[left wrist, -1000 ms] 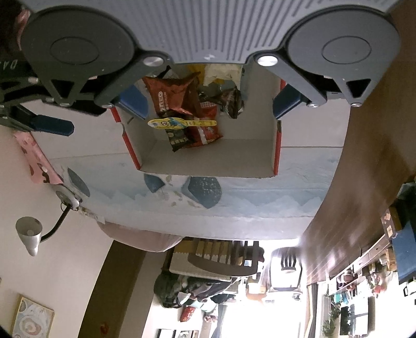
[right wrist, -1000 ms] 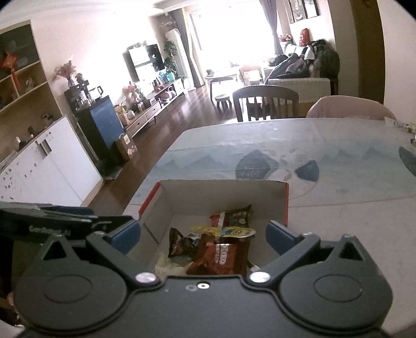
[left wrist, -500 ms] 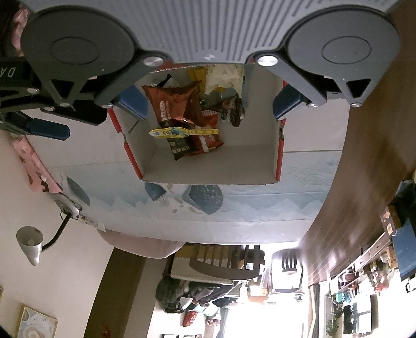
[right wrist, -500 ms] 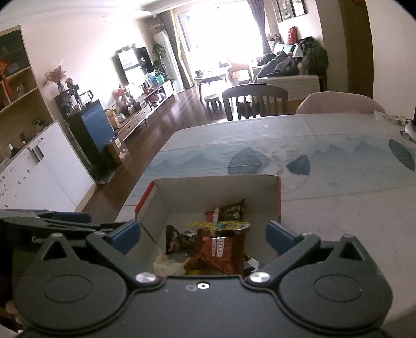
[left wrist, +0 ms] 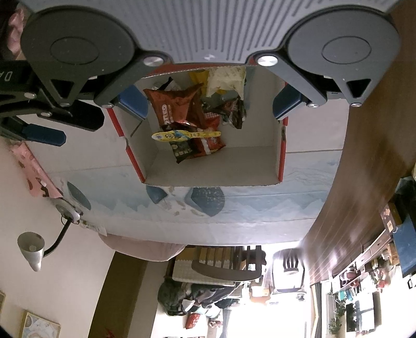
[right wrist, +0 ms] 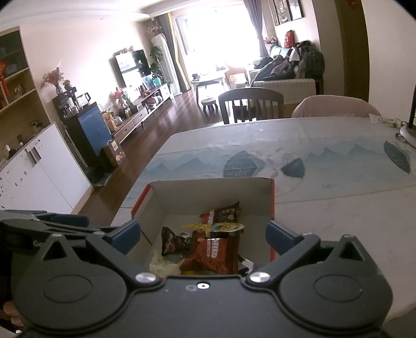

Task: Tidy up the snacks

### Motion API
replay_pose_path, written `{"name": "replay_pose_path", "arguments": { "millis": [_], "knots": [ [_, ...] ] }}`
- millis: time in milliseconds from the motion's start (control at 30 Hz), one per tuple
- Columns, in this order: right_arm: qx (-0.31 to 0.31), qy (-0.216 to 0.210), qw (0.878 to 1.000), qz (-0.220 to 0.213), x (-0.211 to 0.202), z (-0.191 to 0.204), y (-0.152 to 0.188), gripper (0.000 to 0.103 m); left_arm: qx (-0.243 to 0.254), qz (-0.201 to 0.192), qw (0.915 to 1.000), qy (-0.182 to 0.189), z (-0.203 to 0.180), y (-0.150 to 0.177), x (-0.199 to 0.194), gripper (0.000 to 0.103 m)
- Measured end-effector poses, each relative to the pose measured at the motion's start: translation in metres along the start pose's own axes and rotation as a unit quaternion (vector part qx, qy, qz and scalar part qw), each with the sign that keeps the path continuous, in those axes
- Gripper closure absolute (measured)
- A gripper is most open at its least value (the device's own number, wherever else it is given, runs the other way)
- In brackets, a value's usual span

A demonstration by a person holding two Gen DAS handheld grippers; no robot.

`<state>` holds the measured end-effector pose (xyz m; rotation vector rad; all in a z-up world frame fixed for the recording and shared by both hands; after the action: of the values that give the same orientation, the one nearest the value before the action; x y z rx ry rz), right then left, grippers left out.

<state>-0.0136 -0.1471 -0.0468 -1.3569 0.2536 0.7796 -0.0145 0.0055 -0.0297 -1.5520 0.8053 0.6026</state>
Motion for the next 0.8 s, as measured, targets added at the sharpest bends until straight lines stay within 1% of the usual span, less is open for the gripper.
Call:
{"name": "replay_pose_path", "arguments": {
  "millis": [800],
  "knots": [
    [0.002,0.003,1.000,0.004,-0.0018,-0.0030,0.0016,0.000,-0.001,0.006,1.0000,0.003,0.0026,0.0026,0.0009,0.000]
  ]
}}
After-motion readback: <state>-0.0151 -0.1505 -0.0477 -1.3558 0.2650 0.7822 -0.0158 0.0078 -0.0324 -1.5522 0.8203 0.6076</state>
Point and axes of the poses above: each gripper's, at about its wrist camera, not at the fingertips, and x roughly the way its jaws point, z to its left, y to its underside, the point moved 5 cm from there along x, roughly the way its jaws point, and after that the axes turned 3 degrees about y, right-handed, at the moved point
